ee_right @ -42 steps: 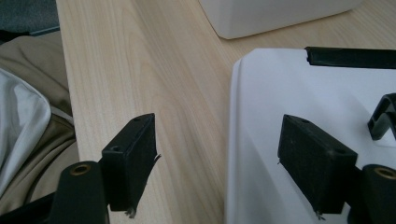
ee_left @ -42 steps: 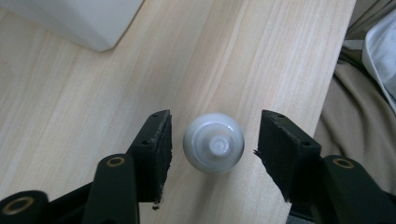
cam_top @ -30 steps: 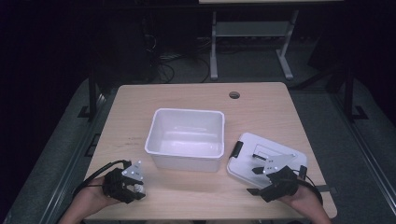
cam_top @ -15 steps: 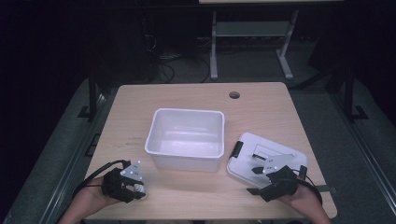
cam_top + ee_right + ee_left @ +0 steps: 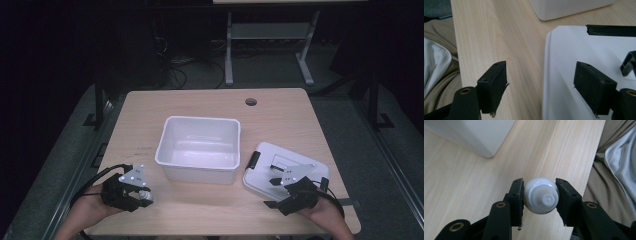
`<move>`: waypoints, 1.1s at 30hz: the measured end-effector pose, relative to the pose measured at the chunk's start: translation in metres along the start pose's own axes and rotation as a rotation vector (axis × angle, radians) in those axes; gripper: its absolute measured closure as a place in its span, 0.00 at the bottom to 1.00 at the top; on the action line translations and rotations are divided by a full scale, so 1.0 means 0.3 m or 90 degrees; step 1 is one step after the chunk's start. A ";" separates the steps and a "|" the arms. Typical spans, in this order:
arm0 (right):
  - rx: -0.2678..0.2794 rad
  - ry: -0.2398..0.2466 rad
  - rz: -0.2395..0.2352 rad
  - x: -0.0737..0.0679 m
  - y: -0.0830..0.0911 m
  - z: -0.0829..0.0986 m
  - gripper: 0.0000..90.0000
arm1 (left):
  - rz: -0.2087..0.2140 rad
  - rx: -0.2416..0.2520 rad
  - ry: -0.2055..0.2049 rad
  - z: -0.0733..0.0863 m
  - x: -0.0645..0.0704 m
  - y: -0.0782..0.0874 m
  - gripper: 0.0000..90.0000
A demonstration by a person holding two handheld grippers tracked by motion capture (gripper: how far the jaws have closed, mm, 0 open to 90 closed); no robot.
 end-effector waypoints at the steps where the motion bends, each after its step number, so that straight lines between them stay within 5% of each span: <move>1: 0.001 -0.004 0.002 0.002 0.001 0.000 0.28 | 0.000 0.001 -0.001 -0.003 -0.001 0.005 0.67; 17: 0.008 -0.005 0.011 0.013 0.013 0.000 0.25 | -0.021 0.003 -0.008 -0.057 -0.031 0.127 0.67; 33: 0.002 -0.007 0.012 0.013 0.009 0.004 0.24 | -0.013 0.004 -0.007 -0.082 -0.054 0.164 0.67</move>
Point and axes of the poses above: each handheld gripper's, and its own axes: y roughly backward along the jaws, z roughly out of its underside, x roughly to its right, the point moved 9 cm from there along -y, roughly forward along the jaws, and after that the axes turned 8 degrees about -y, right-handed, at the moved point
